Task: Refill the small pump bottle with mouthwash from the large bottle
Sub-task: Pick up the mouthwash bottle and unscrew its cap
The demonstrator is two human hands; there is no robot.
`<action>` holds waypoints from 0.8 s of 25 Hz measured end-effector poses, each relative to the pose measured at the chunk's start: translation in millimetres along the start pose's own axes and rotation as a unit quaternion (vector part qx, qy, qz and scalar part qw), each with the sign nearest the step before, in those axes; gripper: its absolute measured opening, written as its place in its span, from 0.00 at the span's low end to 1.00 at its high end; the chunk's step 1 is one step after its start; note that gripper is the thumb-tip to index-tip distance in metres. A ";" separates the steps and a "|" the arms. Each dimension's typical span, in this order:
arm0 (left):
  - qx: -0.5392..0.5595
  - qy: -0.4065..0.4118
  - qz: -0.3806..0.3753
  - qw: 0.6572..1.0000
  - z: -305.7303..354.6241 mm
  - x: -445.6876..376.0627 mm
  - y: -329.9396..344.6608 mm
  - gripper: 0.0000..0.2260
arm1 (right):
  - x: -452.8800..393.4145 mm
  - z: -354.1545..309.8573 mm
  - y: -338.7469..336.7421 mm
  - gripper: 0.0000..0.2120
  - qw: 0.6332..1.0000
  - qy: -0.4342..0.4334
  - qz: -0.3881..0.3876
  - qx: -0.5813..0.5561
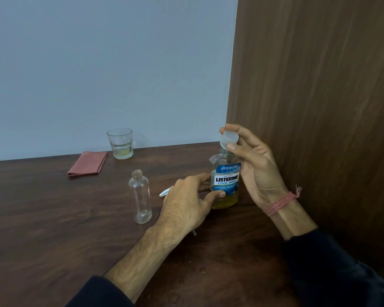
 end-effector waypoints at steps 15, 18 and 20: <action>0.004 0.013 0.007 1.000 -1.0 2.2 1.3 0.28 | -0.3 -9.7 -7.6 0.22 0.997 -0.003 -0.070 -0.037; -0.003 0.018 0.012 1.000 -0.5 2.6 1.0 0.28 | -1.5 -14.0 -11.5 0.21 0.994 -0.009 -0.052 -0.096; -0.009 0.021 0.015 1.000 0.0 3.3 0.4 0.27 | -4.0 -15.5 -16.8 0.22 0.988 -0.006 0.001 -0.153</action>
Point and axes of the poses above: each hand's wrist, its own x-axis away from the middle knuckle, its own y-axis out of the palm, z = x × y, the point moved 1 cm from there along -x, towards the middle knuckle, and after that the axes turned 8 degrees about y, right-handed, at the moved point
